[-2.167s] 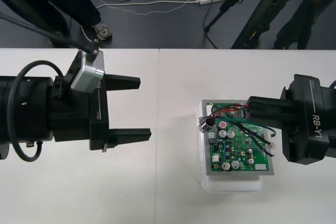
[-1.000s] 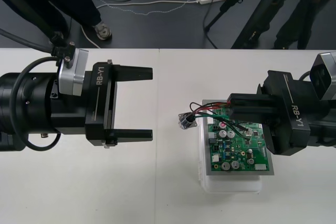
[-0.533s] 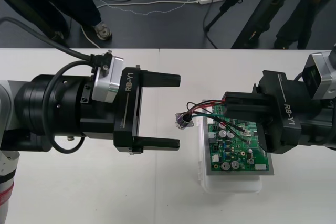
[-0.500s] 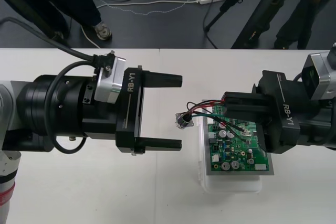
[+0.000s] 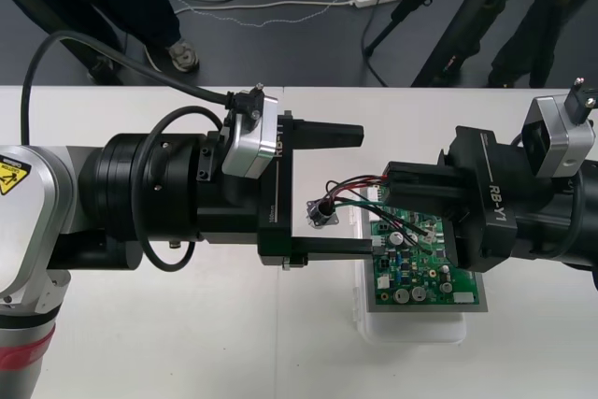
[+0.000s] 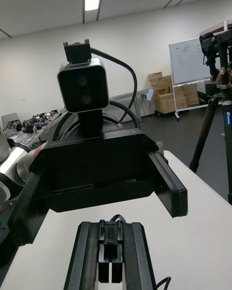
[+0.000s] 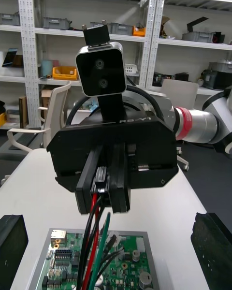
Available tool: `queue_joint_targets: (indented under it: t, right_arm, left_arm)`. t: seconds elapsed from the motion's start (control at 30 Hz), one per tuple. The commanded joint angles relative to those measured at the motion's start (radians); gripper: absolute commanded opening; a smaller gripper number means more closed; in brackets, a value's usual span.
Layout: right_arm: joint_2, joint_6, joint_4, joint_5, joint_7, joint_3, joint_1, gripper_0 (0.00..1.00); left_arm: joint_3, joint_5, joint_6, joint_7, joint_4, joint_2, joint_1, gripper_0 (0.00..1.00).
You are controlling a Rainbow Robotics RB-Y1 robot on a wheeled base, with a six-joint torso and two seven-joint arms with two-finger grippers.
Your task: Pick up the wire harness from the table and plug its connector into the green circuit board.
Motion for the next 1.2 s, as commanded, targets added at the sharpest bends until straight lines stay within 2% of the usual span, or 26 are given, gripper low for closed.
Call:
queue_joint_targets:
  t: [0.03, 0.43, 1.1, 1.2]
  right_arm:
    - [0.016, 0.011, -0.011, -0.002, -0.05, 0.02, -0.013, 0.0]
    - [0.016, 0.009, -0.011, -0.005, -0.055, 0.02, -0.013, 0.0]
    - [0.016, 0.011, -0.009, -0.007, -0.056, 0.02, -0.013, 0.0]
    - [0.016, 0.011, -0.009, -0.007, -0.056, 0.02, -0.013, 0.0]
  left_arm:
    - [-0.042, -0.022, 0.11, 0.044, -0.008, -0.025, -0.041, 1.0]
    - [-0.043, -0.025, 0.11, 0.153, -0.006, -0.025, -0.038, 1.0]
    - [-0.077, -0.039, 0.12, 0.181, -0.005, -0.024, -0.05, 1.0]
    - [-0.079, -0.038, 0.12, 0.181, -0.005, -0.025, -0.052, 0.93]
